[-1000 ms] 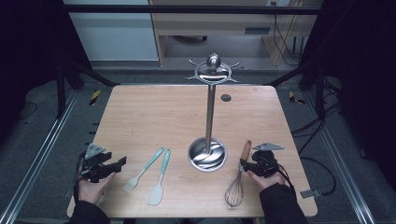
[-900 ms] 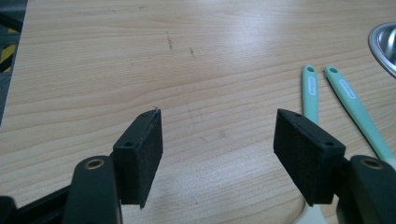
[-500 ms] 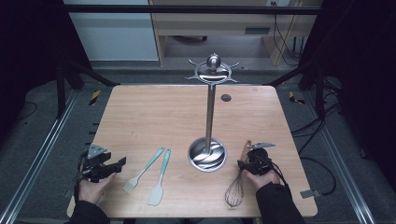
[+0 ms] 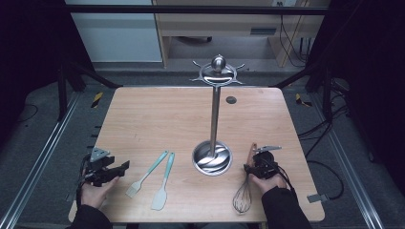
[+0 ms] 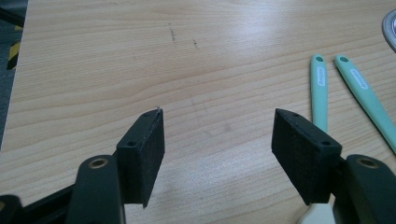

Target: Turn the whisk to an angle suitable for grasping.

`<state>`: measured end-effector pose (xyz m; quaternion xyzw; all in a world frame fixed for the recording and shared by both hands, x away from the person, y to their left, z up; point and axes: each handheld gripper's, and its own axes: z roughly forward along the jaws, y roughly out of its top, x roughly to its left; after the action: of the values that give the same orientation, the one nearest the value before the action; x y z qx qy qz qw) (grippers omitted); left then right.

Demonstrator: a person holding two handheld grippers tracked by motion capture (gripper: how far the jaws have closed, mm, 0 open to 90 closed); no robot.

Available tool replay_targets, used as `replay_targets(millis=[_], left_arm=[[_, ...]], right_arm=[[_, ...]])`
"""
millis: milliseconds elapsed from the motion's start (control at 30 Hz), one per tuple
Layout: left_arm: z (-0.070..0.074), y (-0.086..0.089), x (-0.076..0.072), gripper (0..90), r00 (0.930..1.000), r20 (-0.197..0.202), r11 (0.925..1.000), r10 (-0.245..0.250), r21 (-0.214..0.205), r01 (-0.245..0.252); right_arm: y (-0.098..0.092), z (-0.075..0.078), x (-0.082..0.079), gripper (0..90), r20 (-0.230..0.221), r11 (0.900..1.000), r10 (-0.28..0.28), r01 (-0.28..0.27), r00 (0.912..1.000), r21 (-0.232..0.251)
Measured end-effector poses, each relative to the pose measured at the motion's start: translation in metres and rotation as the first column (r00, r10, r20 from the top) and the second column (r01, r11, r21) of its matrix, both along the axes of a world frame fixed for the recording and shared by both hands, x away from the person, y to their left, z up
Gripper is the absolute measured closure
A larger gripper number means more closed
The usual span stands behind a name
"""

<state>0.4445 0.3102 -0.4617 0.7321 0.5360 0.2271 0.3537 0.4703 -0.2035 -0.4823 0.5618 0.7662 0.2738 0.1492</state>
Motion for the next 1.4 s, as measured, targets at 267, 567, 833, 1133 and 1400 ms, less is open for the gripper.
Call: replay_targets(millis=[267, 567, 833, 1133, 1400], left_arm=[[0.0, 0.0, 0.0, 34.7, 1.0, -0.005, 0.9999, -0.007, 0.007, 0.007], [0.0, 0.0, 0.0, 34.7, 1.0, -0.007, 1.0, -0.007, 0.005, 0.007], [0.0, 0.0, 0.0, 35.0, 0.9999, -0.013, 1.0, -0.009, 0.001, 0.009], [0.0, 0.0, 0.001, 35.1, 0.9998, -0.017, 0.9999, -0.011, 0.002, 0.011], [0.0, 0.0, 0.001, 35.1, 0.9997, -0.019, 0.9999, -0.013, 0.002, 0.013]], right_arm=[[-0.007, 0.003, 0.0, 62.9, -0.006, 0.9996, -0.009, 0.009, 0.9999, -0.025], [-0.012, 0.005, -0.002, 59.6, -0.014, 0.9996, -0.008, 0.008, 0.9999, -0.026], [-0.011, 0.003, -0.005, 64.6, -0.086, 0.9988, -0.018, 0.014, 0.9961, -0.047], [-0.015, 0.003, -0.003, 72.1, -0.1, 0.9988, 0.006, -0.011, 0.9949, -0.048], [-0.017, 0.006, -0.004, 64.7, -0.084, 0.9981, 0.024, -0.028, 0.9962, -0.055]])
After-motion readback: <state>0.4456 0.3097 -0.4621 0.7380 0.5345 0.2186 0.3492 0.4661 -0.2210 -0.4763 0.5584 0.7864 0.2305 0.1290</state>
